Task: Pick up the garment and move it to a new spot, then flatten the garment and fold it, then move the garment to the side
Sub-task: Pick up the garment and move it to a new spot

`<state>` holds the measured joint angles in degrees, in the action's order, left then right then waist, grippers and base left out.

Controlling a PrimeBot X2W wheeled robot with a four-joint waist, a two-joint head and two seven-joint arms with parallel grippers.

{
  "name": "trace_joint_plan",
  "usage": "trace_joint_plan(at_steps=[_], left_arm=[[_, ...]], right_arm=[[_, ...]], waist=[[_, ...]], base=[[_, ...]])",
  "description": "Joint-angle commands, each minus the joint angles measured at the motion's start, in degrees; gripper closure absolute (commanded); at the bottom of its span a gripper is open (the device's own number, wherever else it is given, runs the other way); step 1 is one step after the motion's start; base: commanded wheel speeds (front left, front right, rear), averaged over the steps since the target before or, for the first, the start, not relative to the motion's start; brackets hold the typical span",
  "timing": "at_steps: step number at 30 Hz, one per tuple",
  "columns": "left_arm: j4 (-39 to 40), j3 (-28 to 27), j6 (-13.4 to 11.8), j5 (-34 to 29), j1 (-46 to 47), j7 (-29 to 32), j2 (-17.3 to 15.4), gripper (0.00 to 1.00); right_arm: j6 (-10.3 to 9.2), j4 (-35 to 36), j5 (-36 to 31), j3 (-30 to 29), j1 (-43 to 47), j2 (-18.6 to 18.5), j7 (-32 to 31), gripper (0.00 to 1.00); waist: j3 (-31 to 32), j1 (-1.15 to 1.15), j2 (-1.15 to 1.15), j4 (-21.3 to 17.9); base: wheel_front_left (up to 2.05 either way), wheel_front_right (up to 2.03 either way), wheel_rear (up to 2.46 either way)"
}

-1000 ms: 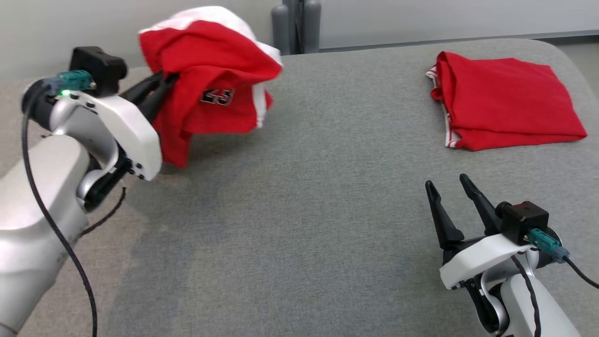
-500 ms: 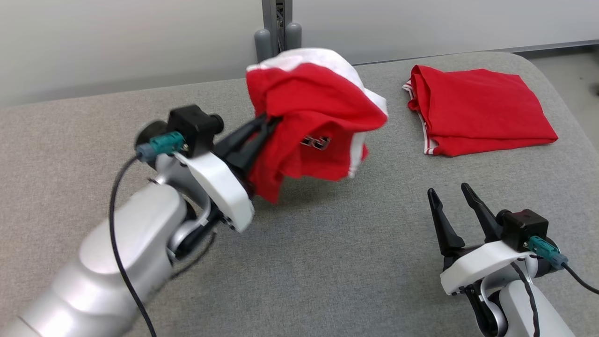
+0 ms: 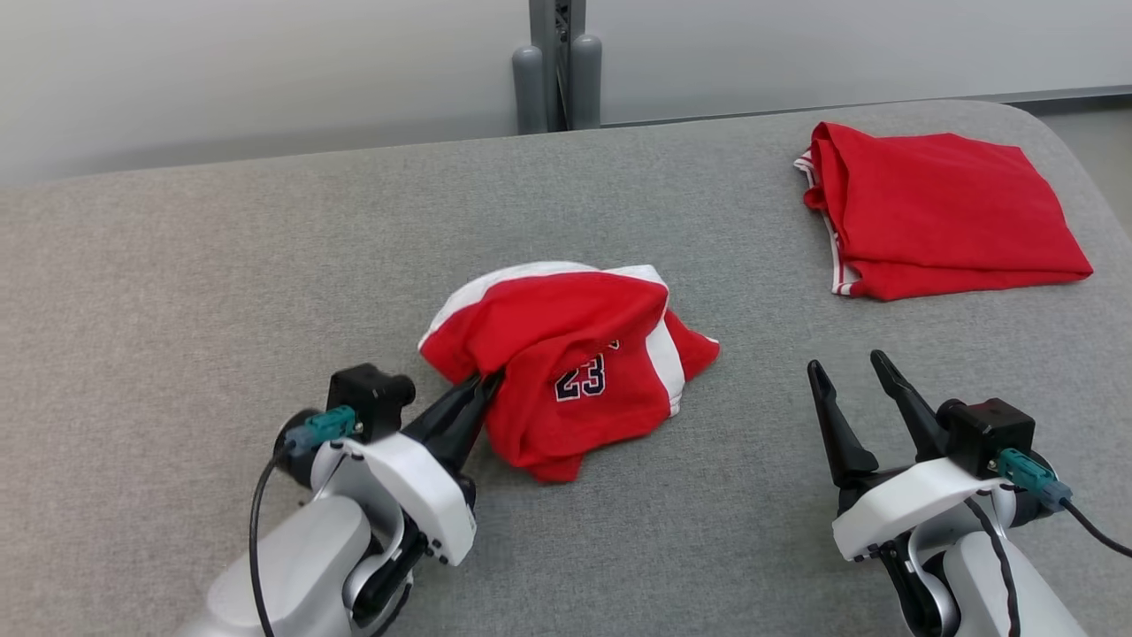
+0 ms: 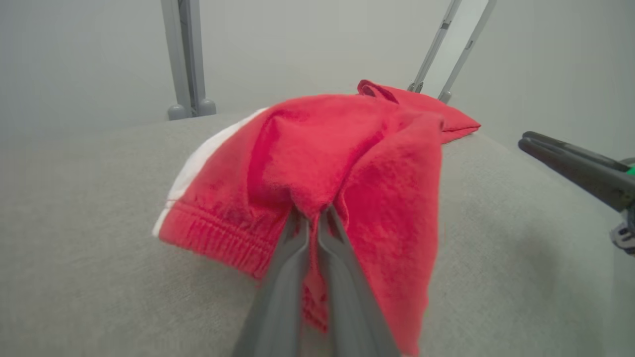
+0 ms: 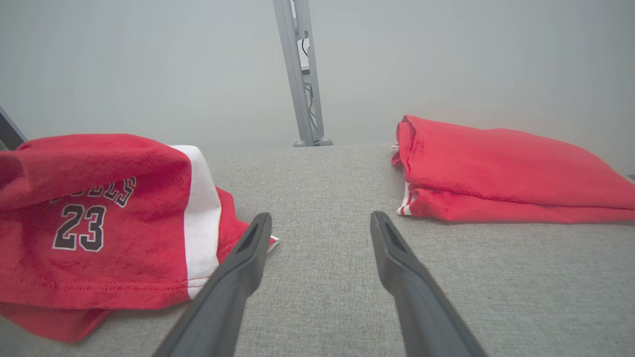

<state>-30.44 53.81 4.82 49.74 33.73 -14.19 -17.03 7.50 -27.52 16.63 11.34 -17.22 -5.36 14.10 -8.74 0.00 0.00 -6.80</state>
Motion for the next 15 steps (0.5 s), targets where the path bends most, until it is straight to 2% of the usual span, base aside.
trace_joint_plan(at_steps=[1,7,8,9,15], left_arm=[[-1.2,-0.2,0.3,-0.2,-1.2,-0.5,0.2,1.0],[-5.1,-1.0,0.5,-2.2,-3.9,-1.0,1.8,1.0],[-5.6,-1.2,0.6,-3.4,-4.7,-1.0,2.4,0.38],[-5.3,-2.0,0.6,-3.9,-4.8,-1.0,2.7,0.0],[-0.6,-8.3,-0.4,-7.9,-8.3,-1.0,3.1,0.0]], right_arm=[[-0.02,-0.2,0.0,0.0,-0.3,-0.4,0.3,0.0],[-0.02,-0.8,0.5,1.1,-0.6,-0.2,0.3,0.0],[-0.02,-0.8,0.5,1.3,-0.9,0.0,0.4,0.0],[-0.02,-0.8,0.6,1.4,-0.9,0.0,0.4,0.0],[-0.02,-1.2,1.0,1.7,-0.5,0.1,0.7,0.0]], waist=[[0.1,0.0,0.0,0.6],[0.3,0.0,0.0,1.9],[0.3,0.0,0.0,2.2],[0.2,0.0,0.0,2.3],[0.8,0.0,0.0,2.7]], base=[[0.0,0.0,0.0],[0.0,0.0,0.0],[0.0,0.0,0.0],[0.0,0.0,0.0],[0.0,0.0,0.0]])
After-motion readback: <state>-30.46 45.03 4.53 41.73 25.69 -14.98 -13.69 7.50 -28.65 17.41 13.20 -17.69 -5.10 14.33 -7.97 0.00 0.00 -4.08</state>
